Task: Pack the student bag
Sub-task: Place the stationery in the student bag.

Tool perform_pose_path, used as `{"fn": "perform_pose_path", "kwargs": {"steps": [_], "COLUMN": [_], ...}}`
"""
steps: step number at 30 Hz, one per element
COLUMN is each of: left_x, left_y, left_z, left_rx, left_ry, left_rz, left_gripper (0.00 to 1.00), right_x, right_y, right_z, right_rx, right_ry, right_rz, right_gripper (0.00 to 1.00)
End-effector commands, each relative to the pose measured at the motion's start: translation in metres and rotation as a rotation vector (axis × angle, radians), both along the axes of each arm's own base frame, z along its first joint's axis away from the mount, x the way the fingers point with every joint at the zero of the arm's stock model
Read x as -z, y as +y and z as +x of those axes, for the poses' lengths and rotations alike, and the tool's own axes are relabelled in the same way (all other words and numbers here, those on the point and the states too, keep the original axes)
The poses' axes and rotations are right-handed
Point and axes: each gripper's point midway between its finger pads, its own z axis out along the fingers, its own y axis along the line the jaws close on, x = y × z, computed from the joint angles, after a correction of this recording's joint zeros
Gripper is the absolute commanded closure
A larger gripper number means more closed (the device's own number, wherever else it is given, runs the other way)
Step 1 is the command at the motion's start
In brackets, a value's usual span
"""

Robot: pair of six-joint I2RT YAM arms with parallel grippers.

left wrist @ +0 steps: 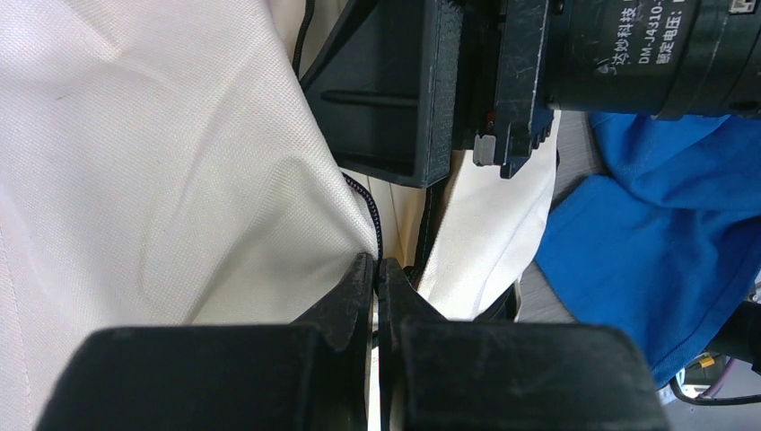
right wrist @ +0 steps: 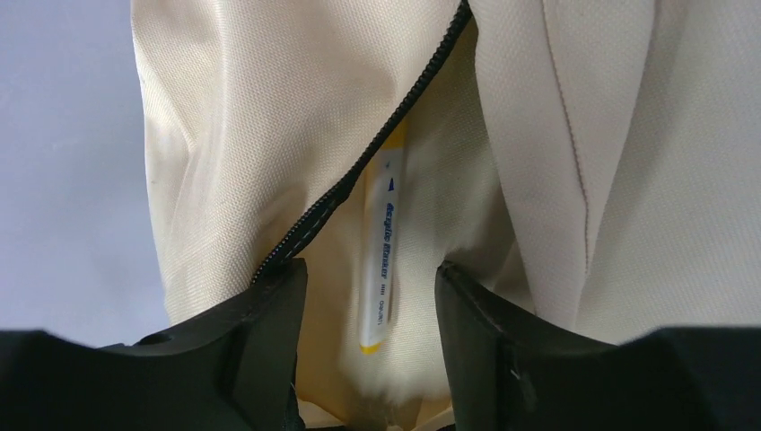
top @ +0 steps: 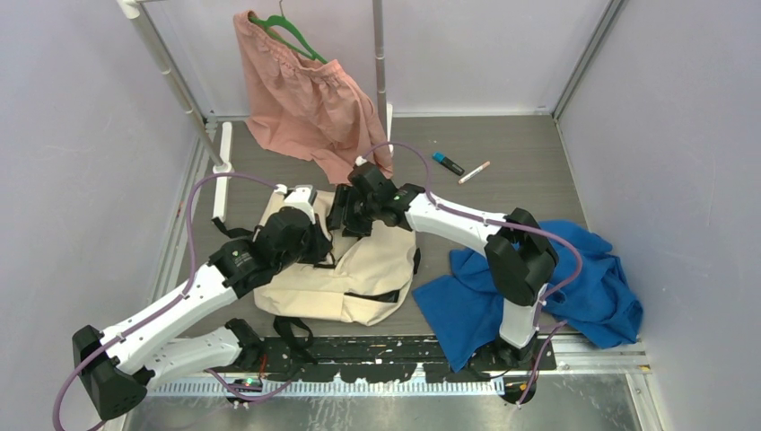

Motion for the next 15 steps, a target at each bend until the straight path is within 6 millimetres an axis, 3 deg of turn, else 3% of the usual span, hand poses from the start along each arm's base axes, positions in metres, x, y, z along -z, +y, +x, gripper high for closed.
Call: {"fn": "perform_pose_path", "kwargs": {"steps": [1,4,9,13,15], "left_x": [-0.031,-0.033,-0.030,-0.030,-0.029], "left_y": [-0.013,-0.012,-0.008,-0.009,-0.009], "left_z": [0.010,0.010,0.010,0.011,0.011], "left_rx": [0.008,0.004,-0.007,-0.006,-0.005], "left_ry": [-0.082,-0.085,-0.088,-0.086,-0.085], "left_rz": [-0.097,-0.097,-0.080,-0.078,-0.077], "left_gripper": [1.00,1.00,1.00,1.00,1.00], "right_x": [-0.038,-0.049,-0.073,-0.088,-0.084], "right_y": [0.006,-0.010,-0.069,-0.136,-0.186], "right_z": [-0.003,-0.005,0.013,0.040,0.062], "right_rx": [-0.045,-0.031,0.116,0.283,0.413], "right_ry": [-0.078,-0.125,-0.287,-0.383,-0.398], "right_rz": [0.071,0.037,-0.076,-0.153,-0.225], "right_gripper": [0.39,0.39,0.39,0.38,0.36]}}
